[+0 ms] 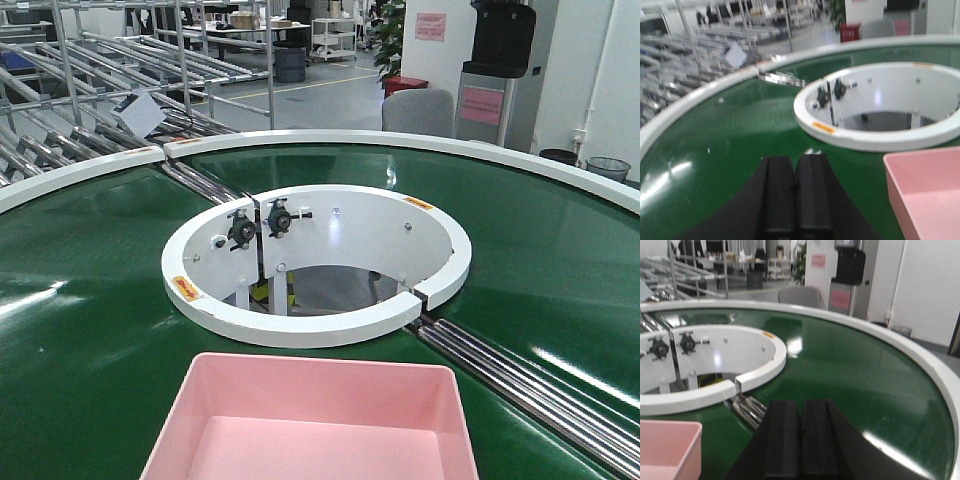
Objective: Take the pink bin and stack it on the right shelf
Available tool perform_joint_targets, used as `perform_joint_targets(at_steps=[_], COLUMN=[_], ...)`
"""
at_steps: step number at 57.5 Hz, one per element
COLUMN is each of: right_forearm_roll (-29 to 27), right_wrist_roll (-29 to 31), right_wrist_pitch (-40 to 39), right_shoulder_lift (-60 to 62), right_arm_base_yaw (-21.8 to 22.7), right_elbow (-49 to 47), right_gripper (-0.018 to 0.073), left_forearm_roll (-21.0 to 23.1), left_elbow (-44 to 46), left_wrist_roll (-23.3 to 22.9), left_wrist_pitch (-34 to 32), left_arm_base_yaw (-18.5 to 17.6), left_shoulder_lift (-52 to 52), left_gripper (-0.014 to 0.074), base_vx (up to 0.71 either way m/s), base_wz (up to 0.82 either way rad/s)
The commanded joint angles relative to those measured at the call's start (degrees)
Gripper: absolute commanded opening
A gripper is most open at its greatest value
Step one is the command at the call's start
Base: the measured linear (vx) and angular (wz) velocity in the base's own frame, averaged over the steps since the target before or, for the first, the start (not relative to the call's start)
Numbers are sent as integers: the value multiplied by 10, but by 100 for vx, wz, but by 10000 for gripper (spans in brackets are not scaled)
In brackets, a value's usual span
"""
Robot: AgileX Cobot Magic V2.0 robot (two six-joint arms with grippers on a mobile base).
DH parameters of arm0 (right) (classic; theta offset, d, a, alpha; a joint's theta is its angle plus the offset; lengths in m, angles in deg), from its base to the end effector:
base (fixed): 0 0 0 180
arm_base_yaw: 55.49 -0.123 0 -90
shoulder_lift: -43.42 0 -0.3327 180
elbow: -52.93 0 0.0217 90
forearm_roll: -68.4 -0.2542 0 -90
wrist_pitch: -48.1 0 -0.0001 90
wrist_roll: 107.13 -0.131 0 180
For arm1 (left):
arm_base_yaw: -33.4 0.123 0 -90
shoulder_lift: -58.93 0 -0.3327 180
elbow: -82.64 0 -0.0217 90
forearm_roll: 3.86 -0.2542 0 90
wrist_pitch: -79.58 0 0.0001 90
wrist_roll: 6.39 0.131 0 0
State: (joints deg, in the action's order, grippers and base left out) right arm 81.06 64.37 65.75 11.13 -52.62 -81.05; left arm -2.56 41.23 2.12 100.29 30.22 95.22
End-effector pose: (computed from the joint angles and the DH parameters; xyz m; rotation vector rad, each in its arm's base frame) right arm 0.0928 -0.0134 0.3607 0.0400 1.6690 -0.1406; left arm 0.1049 -0.0069 0.3760 0.1627 1.7100 0.0463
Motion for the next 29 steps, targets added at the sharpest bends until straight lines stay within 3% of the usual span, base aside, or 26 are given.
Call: perform_joint_targets(at_steps=[1, 7, 12, 20, 29], right_forearm_roll=[5, 5, 5, 5, 4], right_wrist_roll=[2, 2, 3, 3, 3], right_wrist_pitch=[-46, -46, -44, -15, -11], right_shoulder_lift=[-24, -34, -34, -34, -34], right_arm_base_yaw=[0, 0, 0, 0, 0], right_elbow=[-19, -19, -19, -19, -19], right_gripper=[-1, 23, 69, 195, 370], left_forearm_roll=[1, 1, 1, 1, 1], left_elbow=[17, 17, 17, 17, 17], left_wrist_roll=[-1, -1, -1, -1, -1], left_wrist_pitch=[-49, -40, -41, -40, -48], left_arm_base_yaw=[-4, -4, -4, -4, -4], left_shoulder_lift=[31, 52, 64, 77, 76], left_gripper=[38, 130, 258, 430, 479], base_vx=[0, 0, 0, 0, 0], base_wz=[0, 0, 0, 0, 0])
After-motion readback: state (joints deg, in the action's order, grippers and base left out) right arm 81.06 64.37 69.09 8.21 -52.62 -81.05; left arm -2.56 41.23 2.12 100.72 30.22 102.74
